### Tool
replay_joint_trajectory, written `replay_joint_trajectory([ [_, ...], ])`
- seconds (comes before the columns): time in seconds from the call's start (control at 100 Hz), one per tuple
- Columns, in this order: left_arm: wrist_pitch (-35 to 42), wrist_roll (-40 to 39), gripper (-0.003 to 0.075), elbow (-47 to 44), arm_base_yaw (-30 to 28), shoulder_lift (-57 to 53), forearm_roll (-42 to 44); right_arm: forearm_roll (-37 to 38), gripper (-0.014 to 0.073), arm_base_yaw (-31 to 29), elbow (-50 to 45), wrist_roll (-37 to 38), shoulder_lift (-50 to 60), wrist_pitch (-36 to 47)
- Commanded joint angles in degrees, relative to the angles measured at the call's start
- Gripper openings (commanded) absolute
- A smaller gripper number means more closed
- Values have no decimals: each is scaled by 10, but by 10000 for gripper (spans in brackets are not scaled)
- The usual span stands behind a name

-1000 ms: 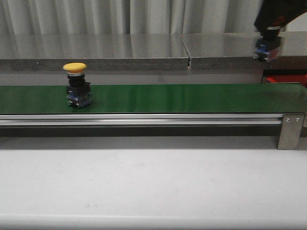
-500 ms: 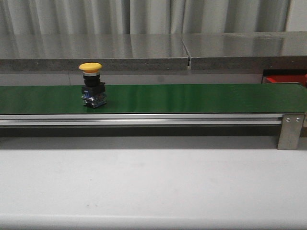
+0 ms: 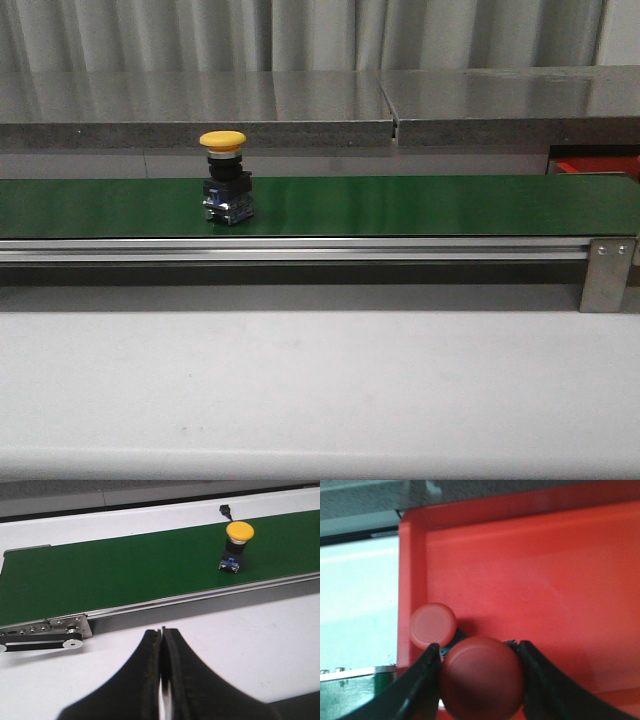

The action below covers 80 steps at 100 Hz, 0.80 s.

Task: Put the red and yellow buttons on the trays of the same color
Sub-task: 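Lower the red button into the red tray and open the right gripper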

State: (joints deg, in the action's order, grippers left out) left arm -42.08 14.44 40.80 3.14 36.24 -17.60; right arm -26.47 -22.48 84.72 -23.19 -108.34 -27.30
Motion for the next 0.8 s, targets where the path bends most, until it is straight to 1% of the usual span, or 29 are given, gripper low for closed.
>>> replay_joint_trajectory([
  [0.0,35,-1,-20,16,5,-1,-10,-19,141,-5,20,3,20,30],
  [0.39,35,-1,-20,16,5,-1,-10,-34,141,-2,20,2,-20,14],
  [0.6,35,-1,-20,16,5,-1,-10,-54,141,0,20,1,-37,25],
  [0.79,35,-1,-20,16,5,-1,-10,-63,141,13,20,1,-53,34],
])
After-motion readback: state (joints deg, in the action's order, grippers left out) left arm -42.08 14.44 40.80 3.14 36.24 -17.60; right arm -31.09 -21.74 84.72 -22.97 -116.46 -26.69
